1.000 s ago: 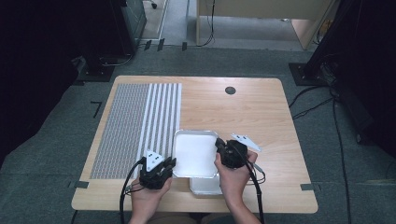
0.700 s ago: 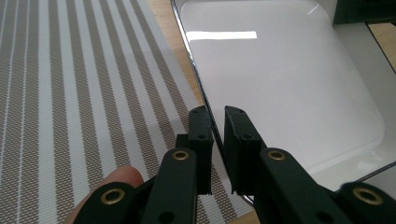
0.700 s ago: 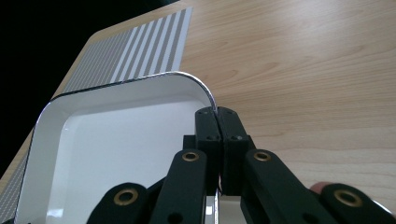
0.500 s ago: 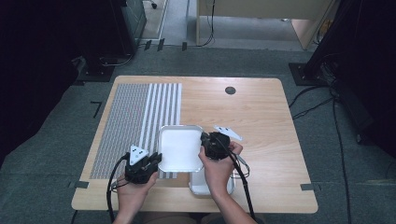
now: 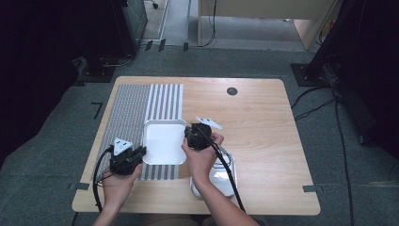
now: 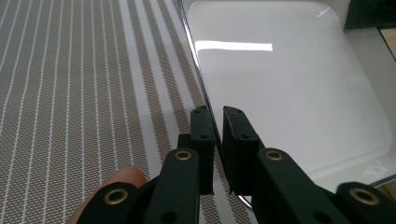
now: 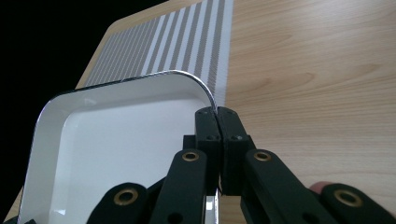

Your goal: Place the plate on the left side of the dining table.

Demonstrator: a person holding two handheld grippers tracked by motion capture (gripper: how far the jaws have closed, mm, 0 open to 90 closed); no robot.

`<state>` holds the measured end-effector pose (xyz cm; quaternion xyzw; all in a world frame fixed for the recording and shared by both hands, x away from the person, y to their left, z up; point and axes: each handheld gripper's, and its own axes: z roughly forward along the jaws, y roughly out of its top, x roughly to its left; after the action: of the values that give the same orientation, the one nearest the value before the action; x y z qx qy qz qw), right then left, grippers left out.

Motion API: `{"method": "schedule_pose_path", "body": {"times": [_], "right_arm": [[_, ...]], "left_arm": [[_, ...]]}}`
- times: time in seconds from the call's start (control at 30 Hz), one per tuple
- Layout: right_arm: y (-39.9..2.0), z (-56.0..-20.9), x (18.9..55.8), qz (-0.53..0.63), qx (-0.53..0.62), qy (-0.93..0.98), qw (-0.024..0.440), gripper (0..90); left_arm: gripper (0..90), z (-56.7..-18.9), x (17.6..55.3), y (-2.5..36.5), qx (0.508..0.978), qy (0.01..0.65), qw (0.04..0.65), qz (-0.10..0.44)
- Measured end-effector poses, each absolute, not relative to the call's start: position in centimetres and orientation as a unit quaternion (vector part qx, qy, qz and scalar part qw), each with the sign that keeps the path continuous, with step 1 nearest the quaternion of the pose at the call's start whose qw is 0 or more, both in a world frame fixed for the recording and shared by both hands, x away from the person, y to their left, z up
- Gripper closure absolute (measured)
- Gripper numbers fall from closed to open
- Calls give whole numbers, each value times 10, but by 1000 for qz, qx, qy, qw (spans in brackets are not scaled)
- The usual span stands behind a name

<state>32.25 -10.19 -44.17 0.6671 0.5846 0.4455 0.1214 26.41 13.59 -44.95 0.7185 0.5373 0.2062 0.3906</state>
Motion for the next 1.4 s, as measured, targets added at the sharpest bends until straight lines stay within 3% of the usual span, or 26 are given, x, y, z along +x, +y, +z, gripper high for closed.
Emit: {"method": "schedule_pose_path", "body": {"times": [0.5, 0.63, 0.97, 1.4], "right_arm": [[-49, -463, 369, 417, 684, 593, 83, 892], [-35, -470, 383, 416, 695, 584, 53, 892], [-9, -478, 412, 397, 704, 585, 67, 891], [-9, -500, 441, 397, 708, 581, 59, 863]], "left_arm": [[856, -465, 303, 187, 697, 587, 364, 194], [870, -465, 316, 203, 686, 600, 364, 192], [878, -477, 348, 218, 678, 622, 346, 183], [856, -498, 381, 217, 669, 648, 326, 161]]}}
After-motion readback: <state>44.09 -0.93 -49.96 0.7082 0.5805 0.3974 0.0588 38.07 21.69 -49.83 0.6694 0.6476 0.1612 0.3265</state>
